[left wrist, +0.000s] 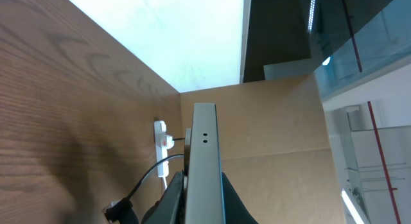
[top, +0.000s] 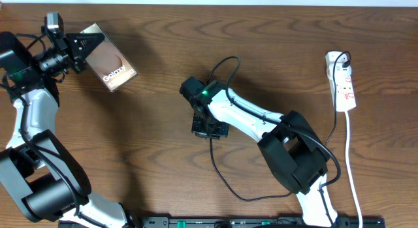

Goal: Plug charger to phone and switch on socket
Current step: 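Lower the right gripper and close it on the cable plug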

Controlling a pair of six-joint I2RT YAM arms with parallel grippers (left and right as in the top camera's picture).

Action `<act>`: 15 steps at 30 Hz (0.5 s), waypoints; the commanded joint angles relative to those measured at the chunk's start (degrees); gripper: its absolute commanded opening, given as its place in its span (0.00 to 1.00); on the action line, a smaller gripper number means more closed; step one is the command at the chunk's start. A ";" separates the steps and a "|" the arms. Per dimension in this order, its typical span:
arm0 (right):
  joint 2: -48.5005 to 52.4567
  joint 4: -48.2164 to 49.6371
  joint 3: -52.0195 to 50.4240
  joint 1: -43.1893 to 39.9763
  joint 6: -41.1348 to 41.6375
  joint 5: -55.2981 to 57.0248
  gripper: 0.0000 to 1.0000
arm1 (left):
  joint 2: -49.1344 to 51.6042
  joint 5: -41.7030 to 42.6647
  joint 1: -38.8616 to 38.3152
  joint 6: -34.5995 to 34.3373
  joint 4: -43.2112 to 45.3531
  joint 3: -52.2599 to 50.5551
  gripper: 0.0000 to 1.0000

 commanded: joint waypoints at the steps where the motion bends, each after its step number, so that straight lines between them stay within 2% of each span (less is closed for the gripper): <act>1: -0.24 0.15 -0.57 -0.13 0.26 1.05 0.10 | -0.02 1.57 0.04 0.37 0.42 0.39 0.07; 8: -0.24 0.15 -0.57 -0.13 0.26 0.72 0.02 | -0.02 1.57 0.04 0.37 0.42 0.39 0.07; 13: -0.24 0.15 -0.57 -0.13 0.26 0.55 0.02 | -0.02 1.57 0.04 0.37 0.42 0.39 0.07; 15: -0.24 0.15 -0.57 -0.13 0.26 0.55 0.07 | -0.02 1.57 0.04 0.37 0.42 0.39 0.07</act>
